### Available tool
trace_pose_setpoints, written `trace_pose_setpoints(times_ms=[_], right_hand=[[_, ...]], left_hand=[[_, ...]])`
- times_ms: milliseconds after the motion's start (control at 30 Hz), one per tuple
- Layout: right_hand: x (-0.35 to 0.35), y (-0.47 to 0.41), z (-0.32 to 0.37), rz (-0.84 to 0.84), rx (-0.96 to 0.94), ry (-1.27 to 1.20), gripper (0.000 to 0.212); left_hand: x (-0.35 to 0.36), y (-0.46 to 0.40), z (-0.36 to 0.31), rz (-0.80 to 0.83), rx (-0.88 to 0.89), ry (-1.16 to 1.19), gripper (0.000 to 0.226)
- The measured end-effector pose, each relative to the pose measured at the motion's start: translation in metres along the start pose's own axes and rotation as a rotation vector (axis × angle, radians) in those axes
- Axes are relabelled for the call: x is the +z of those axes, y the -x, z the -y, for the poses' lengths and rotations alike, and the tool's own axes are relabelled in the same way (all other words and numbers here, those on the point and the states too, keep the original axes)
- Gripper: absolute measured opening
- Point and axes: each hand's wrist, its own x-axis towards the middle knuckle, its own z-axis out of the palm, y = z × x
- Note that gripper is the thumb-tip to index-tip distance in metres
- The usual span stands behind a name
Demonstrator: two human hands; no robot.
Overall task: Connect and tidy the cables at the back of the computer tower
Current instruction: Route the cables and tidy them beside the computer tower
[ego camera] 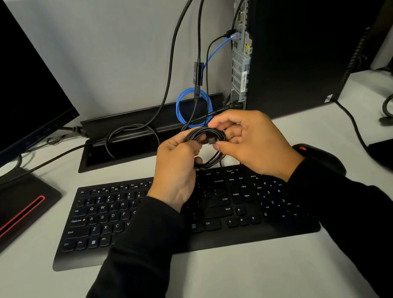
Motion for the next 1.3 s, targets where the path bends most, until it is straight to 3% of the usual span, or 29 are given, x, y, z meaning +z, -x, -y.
trace_pose_setpoints(times_ms=[167, 300, 467, 567, 700, 900, 1000, 1167, 1300], right_hand=[[0.004, 0.001, -0.008, -0.028, -0.017, 0.053, 0.041], [0.003, 0.001, -0.009, -0.062, 0.058, -0.035, 0.030], [0.000, 0.000, -0.018, -0.174, 0.181, -0.081, 0.007], [-0.003, -0.002, -0.016, -0.204, 0.187, -0.052, 0.005], [-0.010, -0.005, -0.012, -0.179, 0.136, -0.035, 0.012], [-0.015, -0.013, -0.012, -0.281, 0.031, 0.096, 0.015], [-0.017, -0.023, -0.010, -0.316, 0.004, 0.109, 0.018], [-0.030, -0.024, -0.010, -0.344, 0.064, 0.027, 0.030], [-0.028, -0.022, -0.008, -0.105, 0.091, -0.120, 0.022]], left_hand=[[-0.003, 0.000, -0.002, -0.023, -0.122, 0.155, 0.024], [-0.008, -0.001, -0.001, 0.016, -0.045, 0.227, 0.028], [-0.004, 0.001, 0.003, 0.085, 0.188, 0.074, 0.048], [-0.003, 0.000, 0.003, 0.122, 0.189, 0.068, 0.069], [0.003, 0.000, -0.007, 0.047, 0.137, 0.005, 0.031], [0.027, -0.010, -0.033, 0.150, 0.014, -0.161, 0.015], [0.044, -0.025, -0.041, 0.082, 0.030, -0.126, 0.020], [0.069, -0.046, -0.065, 0.106, 0.198, 0.089, 0.019], [0.084, -0.057, -0.102, 0.035, 0.280, 0.254, 0.023]])
